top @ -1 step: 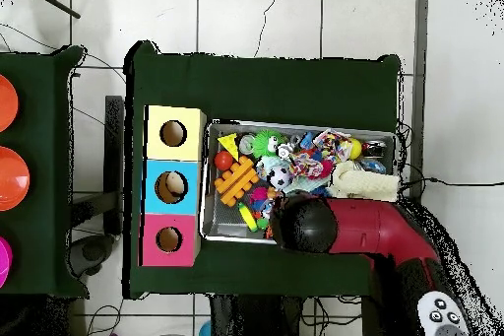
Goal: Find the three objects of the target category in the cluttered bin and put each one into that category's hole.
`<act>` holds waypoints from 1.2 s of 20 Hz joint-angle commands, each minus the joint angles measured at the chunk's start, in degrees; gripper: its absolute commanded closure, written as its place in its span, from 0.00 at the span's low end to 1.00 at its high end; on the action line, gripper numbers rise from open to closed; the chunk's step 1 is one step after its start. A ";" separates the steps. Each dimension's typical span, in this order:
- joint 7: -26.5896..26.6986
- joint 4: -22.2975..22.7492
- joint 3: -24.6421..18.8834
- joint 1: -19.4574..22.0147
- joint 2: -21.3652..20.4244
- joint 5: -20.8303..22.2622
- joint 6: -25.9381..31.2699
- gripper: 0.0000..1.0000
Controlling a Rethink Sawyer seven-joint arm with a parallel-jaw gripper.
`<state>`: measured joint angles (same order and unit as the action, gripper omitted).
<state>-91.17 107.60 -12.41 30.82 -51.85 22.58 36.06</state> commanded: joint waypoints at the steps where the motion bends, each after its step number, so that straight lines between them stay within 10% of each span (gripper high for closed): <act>1: -17.32 2.90 4.34 -3.53 1.61 -4.01 -2.95 0.00; 24: -34.15 7.45 17.58 -10.61 2.58 -18.14 -10.57 0.00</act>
<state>-110.85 110.30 3.62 20.16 -51.13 7.54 27.63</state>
